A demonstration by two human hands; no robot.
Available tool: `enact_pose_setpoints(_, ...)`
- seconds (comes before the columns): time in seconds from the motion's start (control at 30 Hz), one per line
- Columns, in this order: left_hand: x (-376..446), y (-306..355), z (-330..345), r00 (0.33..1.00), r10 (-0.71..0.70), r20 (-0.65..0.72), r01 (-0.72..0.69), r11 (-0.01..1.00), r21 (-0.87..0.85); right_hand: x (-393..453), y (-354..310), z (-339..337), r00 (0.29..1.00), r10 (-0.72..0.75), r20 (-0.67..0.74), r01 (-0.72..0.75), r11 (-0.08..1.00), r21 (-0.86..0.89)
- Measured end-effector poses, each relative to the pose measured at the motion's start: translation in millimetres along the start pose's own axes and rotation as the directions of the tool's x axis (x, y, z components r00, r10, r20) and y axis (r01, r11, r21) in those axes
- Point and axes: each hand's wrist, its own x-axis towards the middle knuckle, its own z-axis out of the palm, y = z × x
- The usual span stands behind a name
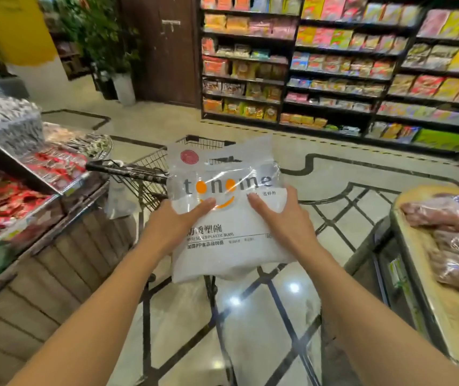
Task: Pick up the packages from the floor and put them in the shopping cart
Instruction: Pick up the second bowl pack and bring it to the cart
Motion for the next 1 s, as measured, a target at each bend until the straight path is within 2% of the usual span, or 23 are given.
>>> enact_pose_setpoints(0.27,171,37,44,0.995,-0.005,0.099,0.001,0.999,0.044,148,-8,-24,0.995,0.053,-0.081,-0.053,0.999,0.004)
enact_pose_setpoints(0.57,336,72,109,0.999,-0.019,0.041,0.016,0.997,0.073,336,17,-40,0.997,0.002,-0.083,-0.004,1.000,-0.016)
enact_pose_setpoints(0.73,412,99,141,0.999,-0.033,0.004,0.033,0.999,0.042,442,22,-52,1.000,0.001,-0.016,-0.001,1.000,-0.013)
enact_pose_setpoints(0.87,470,112,148,0.996,-0.063,-0.069,0.065,0.998,0.024,524,10,-51,0.997,-0.059,0.048,0.060,0.998,-0.027)
enact_pose_setpoints(1.0,513,108,139,0.975,-0.160,-0.155,0.158,0.987,-0.024,585,-11,-26,0.980,-0.129,0.150,0.134,0.990,-0.029)
